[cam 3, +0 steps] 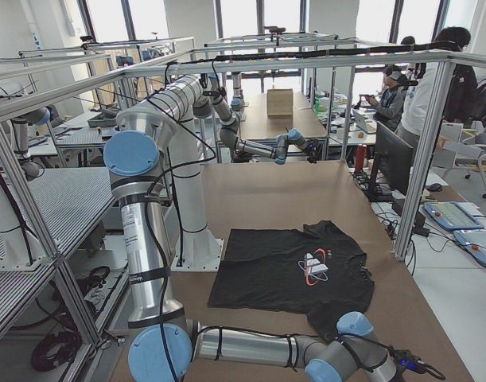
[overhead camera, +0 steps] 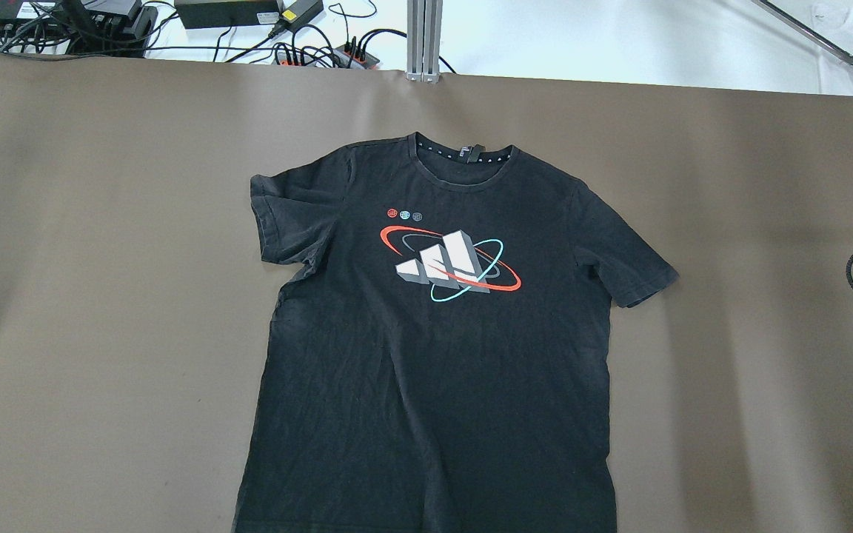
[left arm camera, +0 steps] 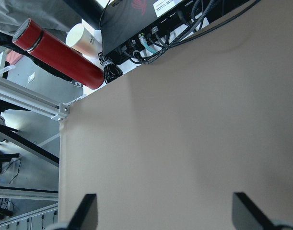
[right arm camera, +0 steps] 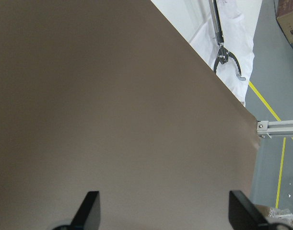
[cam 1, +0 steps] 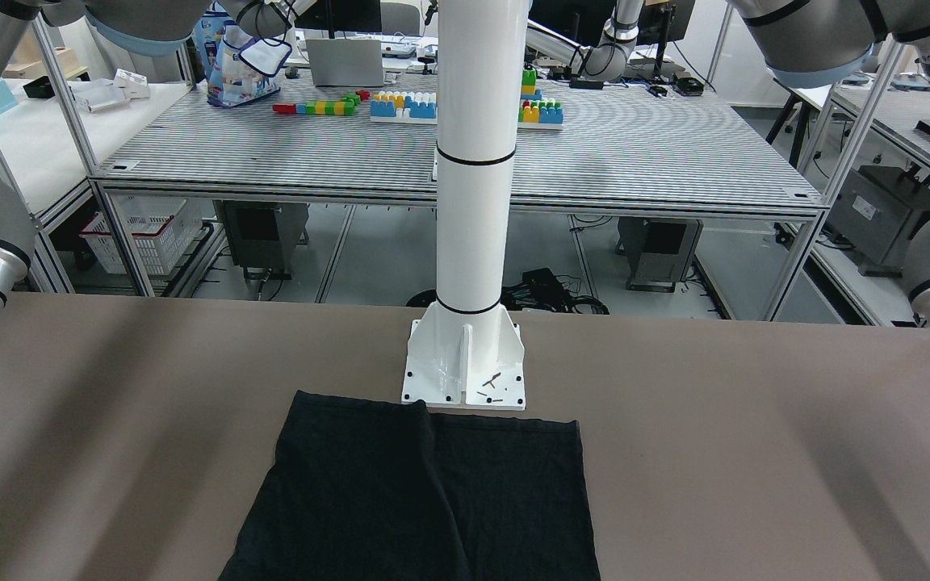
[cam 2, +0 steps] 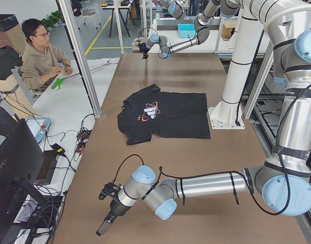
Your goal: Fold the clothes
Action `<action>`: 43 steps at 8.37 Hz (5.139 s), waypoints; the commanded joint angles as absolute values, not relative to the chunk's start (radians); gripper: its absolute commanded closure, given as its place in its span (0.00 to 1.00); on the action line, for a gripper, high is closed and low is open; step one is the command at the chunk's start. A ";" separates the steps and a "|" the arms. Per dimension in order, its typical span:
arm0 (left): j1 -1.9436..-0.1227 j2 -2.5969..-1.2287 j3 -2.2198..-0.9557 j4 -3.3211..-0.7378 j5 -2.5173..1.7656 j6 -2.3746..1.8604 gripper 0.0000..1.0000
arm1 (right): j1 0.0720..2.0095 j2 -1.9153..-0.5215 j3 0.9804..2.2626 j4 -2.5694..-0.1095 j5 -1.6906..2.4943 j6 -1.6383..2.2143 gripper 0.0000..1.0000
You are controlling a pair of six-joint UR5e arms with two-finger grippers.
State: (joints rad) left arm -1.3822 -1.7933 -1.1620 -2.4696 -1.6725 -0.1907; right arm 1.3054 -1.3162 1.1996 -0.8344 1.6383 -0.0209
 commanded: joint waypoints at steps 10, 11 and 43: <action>-1.382 -1.781 -1.152 -2.468 -1.666 -0.183 0.00 | 1.261 -1.302 1.207 -0.833 1.632 0.124 0.06; -1.382 -1.781 -1.154 -2.468 -1.666 -0.187 0.00 | 1.253 -1.284 1.213 -0.833 1.640 0.197 0.06; -1.374 -1.795 -1.178 -2.468 -1.666 -0.204 0.00 | 0.874 -1.320 1.546 -0.760 1.913 1.368 1.00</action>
